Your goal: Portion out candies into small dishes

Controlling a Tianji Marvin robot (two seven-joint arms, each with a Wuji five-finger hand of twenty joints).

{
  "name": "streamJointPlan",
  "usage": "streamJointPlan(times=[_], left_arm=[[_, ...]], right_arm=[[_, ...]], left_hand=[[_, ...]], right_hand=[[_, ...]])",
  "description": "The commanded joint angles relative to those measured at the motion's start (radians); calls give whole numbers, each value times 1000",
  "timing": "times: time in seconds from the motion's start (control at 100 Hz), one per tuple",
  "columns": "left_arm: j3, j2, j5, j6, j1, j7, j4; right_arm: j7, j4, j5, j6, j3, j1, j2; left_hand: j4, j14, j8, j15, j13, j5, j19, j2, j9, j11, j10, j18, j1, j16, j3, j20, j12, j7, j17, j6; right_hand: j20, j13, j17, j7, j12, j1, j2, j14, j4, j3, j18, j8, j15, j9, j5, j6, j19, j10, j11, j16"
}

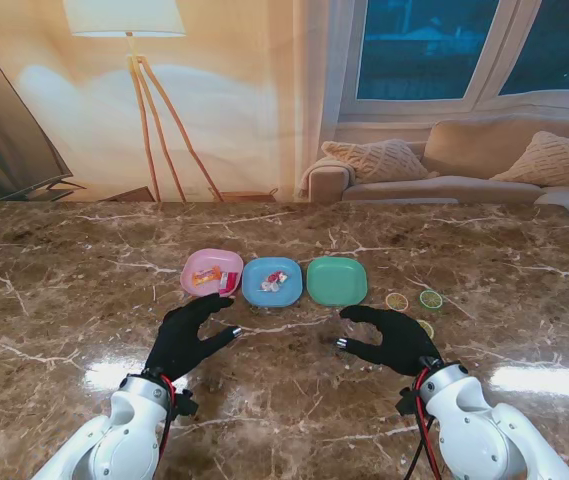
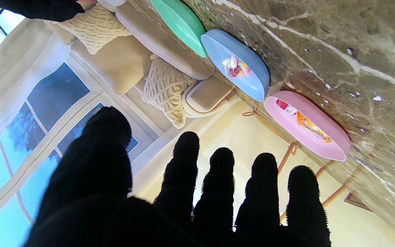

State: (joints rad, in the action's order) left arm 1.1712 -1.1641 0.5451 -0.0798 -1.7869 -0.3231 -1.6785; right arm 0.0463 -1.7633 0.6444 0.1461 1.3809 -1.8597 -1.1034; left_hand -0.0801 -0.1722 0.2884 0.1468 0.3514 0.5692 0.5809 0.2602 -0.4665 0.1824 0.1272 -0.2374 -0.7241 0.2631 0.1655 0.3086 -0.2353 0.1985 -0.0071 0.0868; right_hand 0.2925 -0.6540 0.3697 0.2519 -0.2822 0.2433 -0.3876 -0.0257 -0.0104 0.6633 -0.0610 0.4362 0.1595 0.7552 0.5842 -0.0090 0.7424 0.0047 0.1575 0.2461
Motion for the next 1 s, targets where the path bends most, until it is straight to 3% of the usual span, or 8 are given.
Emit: streamJointPlan(times=[0.0,0.44,0.52,0.72,0.83,0.99], left_arm=[[0,-4,4,2,1,-3,11],[37,-3,-3,-8,-11,5,3],[46,-3,2,-7,-18,-1,-2],[57,-3,-2,-5,-20,4,0],[62,-3,-4,-6,-18,5,1],[71,-4,-4,-4,-17,4,4]], right_arm=[[-21,2,-1,-19,9,8,4],[-70,9,84,-104,63,47,15],[-95,15,126,-123,73,60,22],[-106,50,226,-166,76,104,32],[-104,57,289,-208,75,113,35],[-132,64,365,-256,72,114,43]], left_hand=[[-25,26,-19,-29,-23,-11,-2,-33,33,-11,9,42,21,-8,-33,-8,13,-14,-16,3],[-29,26,-13,-30,-15,-4,-8,-44,26,-11,8,37,9,-8,-37,-12,12,-8,-13,-2],[-29,28,-12,-30,-14,-5,-10,-44,26,-12,9,36,9,-7,-38,-12,12,-8,-13,-2],[-30,29,-10,-30,-13,-4,-11,-42,24,-12,10,39,5,-7,-38,-13,12,-7,-11,0],[-30,29,-9,-30,-13,-2,-12,-43,23,-11,8,39,4,-7,-38,-13,12,-6,-12,0],[-31,30,-9,-30,-12,-2,-11,-43,24,-11,9,39,4,-6,-38,-13,12,-6,-11,0]], right_hand=[[5,-29,3,9,-2,19,6,30,-3,-22,19,-9,8,-18,4,-27,26,-6,-5,11],[4,-18,-1,7,3,23,-22,28,-4,-20,21,-8,6,-31,-4,-27,24,-8,-4,9],[4,-20,4,5,5,36,-67,24,-9,-18,26,-9,7,-37,-12,-22,27,-11,-5,9],[5,-44,51,-2,5,139,-265,29,-29,-11,24,0,28,-85,-81,37,62,6,5,17],[-7,-67,92,60,-81,227,-253,36,-50,-48,16,83,81,-125,-131,85,118,23,101,65],[-13,-88,111,106,-197,255,-261,39,-59,-59,10,170,149,-136,-113,81,140,14,212,139]])
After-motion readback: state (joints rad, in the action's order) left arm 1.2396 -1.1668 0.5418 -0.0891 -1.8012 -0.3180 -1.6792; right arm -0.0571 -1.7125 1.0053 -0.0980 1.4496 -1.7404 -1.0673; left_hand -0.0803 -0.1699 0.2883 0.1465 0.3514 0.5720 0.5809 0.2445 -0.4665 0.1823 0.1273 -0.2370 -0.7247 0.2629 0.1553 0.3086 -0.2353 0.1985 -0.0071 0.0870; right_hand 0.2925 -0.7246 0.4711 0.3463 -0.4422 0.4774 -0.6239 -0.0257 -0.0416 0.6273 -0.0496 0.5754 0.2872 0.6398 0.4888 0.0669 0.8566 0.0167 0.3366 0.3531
